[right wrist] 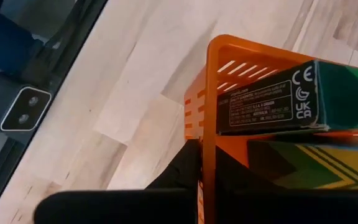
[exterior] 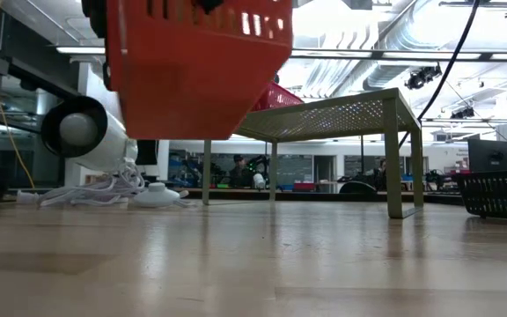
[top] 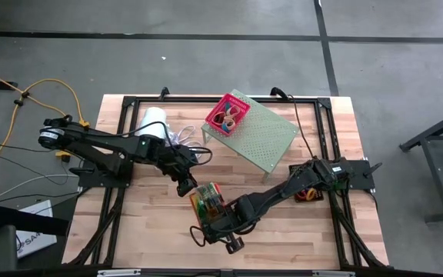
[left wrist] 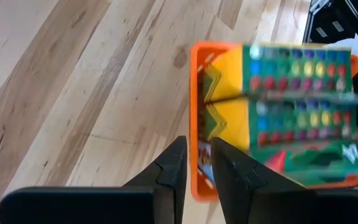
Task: Pick & Place Office Desk Supplies
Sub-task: Put the orange bin into the shelf
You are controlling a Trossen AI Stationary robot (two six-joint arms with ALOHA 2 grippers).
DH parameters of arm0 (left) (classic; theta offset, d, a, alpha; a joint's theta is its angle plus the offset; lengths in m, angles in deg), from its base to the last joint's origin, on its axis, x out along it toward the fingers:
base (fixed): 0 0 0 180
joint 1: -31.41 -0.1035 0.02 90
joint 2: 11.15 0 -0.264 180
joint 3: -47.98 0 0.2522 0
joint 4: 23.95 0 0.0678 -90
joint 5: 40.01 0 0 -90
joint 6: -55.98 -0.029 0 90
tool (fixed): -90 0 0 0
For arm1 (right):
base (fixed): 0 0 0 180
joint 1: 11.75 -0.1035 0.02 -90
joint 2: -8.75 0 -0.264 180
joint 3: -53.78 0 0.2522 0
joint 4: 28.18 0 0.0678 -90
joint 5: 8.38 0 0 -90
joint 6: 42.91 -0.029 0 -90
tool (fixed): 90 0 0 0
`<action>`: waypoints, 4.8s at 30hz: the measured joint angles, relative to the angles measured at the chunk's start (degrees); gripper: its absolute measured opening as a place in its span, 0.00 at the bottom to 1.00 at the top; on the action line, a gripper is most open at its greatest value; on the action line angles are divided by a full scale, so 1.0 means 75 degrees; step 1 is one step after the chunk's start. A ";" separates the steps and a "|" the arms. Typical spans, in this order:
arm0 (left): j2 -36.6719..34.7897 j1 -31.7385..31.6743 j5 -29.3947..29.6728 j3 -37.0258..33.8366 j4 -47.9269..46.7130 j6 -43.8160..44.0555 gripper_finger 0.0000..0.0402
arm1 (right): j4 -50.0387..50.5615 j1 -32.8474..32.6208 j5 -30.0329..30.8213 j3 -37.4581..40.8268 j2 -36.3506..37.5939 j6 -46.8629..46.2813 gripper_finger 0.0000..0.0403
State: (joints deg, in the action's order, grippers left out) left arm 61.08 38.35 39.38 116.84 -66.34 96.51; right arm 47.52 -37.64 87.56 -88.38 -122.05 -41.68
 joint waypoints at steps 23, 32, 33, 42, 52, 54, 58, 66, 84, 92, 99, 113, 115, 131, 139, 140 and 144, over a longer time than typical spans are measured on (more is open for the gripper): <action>0.0009 0.0423 0.0389 -0.0018 -0.0700 -0.0093 0.17 | 0.1306 -0.0124 0.1289 -0.0029 0.0459 -0.2992 0.01; 0.0009 0.1634 0.1606 -0.0087 -0.1102 0.0019 0.17 | 0.1527 0.0253 0.1833 -0.0017 0.0810 -0.3485 0.01; 0.0009 0.1776 0.1711 -0.0117 -0.1124 0.0065 0.17 | 0.1504 0.0289 0.1856 -0.0026 0.0861 -0.3511 0.01; 0.0009 0.3013 0.2742 -0.0807 -0.1114 0.0594 0.17 | 0.1989 0.0526 0.2298 -0.0423 0.1110 -0.4312 0.01; 0.0009 0.3695 0.3160 -0.1553 -0.1109 0.1005 0.17 | 0.2882 0.0899 0.2621 -0.0475 0.1122 -0.4945 0.01; 0.0009 0.3755 0.3290 -0.1593 -0.1105 0.1005 0.17 | 0.2886 0.0997 0.2616 -0.0475 0.1122 -0.4923 0.01; 0.0009 0.3862 0.3512 -0.1600 -0.1094 0.1000 0.17 | 0.3071 0.1253 0.2631 -0.0475 0.1122 -0.4805 0.01; 0.0009 0.4048 0.3655 -0.1600 -0.1097 0.0916 0.17 | 0.3628 0.1711 0.2955 -0.0475 0.1122 -0.4811 0.01; 0.0009 0.4319 0.3835 -0.1600 -0.1101 0.1037 0.17 | 0.3747 0.2186 0.3016 -0.0469 0.1291 -0.4479 0.01; 0.0009 0.4319 0.3830 -0.1603 -0.1100 0.1049 0.17 | 0.3736 0.2315 0.2996 0.0140 0.1410 -0.4485 0.01; 0.0009 0.4316 0.3827 -0.1603 -0.1097 0.1060 0.17 | 0.3734 0.2302 0.2981 0.1260 0.2076 -0.4728 0.01; 0.0006 0.4290 0.3803 -0.1603 -0.0944 0.1058 0.17 | 0.2477 0.2306 0.3302 0.2526 0.3142 -0.4628 0.01; 0.0006 0.4290 0.3805 -0.1603 -0.0937 0.1058 0.17 | 0.2140 0.2326 0.3339 0.2675 0.3142 -0.4476 0.01; 0.0006 0.4290 0.3806 -0.1603 -0.0946 0.1055 0.17 | 0.1569 0.2854 0.3103 0.2757 0.3133 -0.4076 0.01; 0.0006 0.4290 0.3806 -0.1603 -0.0948 0.1052 0.17 | 0.1273 0.2939 0.2847 0.2755 0.3002 -0.3702 0.01; 0.0006 0.4290 0.3806 -0.1603 -0.0948 0.1052 0.17 | 0.1325 0.2961 0.2774 0.2761 0.2999 -0.3670 0.01; 0.0006 0.4290 0.3806 -0.1603 -0.0946 0.1052 0.17 | 0.1104 0.2973 0.2881 0.2850 0.2851 -0.3514 0.01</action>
State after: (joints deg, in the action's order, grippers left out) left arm 61.12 70.52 67.93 104.81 -73.44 104.40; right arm 55.80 -15.34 109.16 -67.01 -100.67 -68.03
